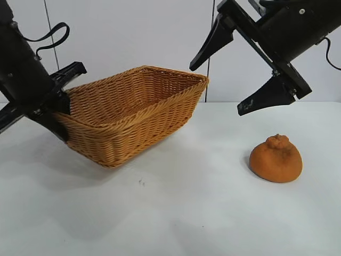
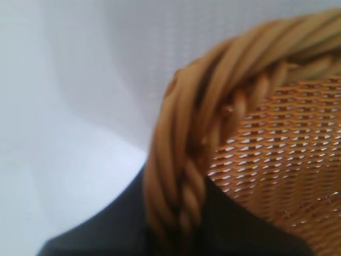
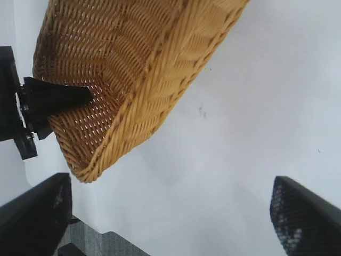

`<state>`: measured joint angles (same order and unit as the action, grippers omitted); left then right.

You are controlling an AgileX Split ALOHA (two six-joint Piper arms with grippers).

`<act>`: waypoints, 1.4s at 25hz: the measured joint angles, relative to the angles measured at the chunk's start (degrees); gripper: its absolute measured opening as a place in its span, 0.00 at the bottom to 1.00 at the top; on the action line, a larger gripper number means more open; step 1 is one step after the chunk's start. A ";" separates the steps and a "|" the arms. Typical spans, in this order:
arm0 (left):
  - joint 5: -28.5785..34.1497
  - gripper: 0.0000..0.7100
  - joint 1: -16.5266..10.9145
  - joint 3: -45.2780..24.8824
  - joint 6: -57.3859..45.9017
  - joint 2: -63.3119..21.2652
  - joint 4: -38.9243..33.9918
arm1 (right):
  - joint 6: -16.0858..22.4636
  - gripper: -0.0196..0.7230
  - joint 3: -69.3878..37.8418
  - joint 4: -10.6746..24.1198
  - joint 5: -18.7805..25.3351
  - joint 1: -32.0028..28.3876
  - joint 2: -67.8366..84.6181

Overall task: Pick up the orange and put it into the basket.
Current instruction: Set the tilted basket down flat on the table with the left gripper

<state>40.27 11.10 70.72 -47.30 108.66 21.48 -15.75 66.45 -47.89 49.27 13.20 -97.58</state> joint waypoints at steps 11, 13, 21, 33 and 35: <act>3.24 0.12 -2.64 0.00 14.41 0.19 -0.22 | 0.00 0.96 0.00 0.00 0.47 0.00 0.00; 4.12 0.12 -2.64 0.00 17.14 0.19 -0.22 | 0.00 0.96 0.00 0.00 0.61 0.00 0.00; 10.16 0.12 -2.64 5.56 27.53 0.51 -0.38 | 0.00 0.96 0.00 0.00 1.26 0.00 0.00; 17.28 0.12 -2.64 9.34 38.05 0.51 -1.18 | 0.00 0.96 0.00 0.01 1.33 0.00 0.00; 17.61 0.12 -2.64 9.34 38.97 0.51 -1.18 | 0.00 0.96 0.00 0.01 1.33 0.00 0.00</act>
<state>57.88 8.46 80.06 -8.33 109.17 20.29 -15.75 66.45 -47.88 50.60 13.20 -97.58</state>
